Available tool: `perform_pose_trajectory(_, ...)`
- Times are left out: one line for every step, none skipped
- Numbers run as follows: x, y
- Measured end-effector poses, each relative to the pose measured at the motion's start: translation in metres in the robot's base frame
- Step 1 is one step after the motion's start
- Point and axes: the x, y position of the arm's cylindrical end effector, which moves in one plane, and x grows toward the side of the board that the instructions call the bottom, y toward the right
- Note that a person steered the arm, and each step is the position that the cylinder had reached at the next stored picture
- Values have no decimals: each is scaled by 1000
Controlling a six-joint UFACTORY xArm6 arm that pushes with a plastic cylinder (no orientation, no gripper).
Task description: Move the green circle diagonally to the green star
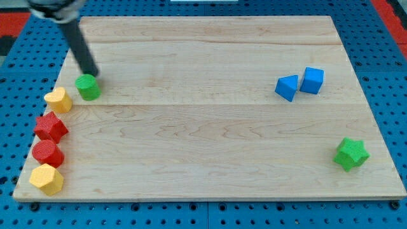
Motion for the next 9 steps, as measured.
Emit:
perform_pose_trajectory(1,-40)
perform_pose_trajectory(-1,-81)
perform_pose_trajectory(16,-39)
perform_pose_trajectory(34,-46)
perform_pose_trajectory(6,-66)
perform_pose_trajectory(25,-75)
perform_pose_trajectory(69,-71)
perform_pose_trajectory(94,-28)
perform_pose_trajectory(95,71)
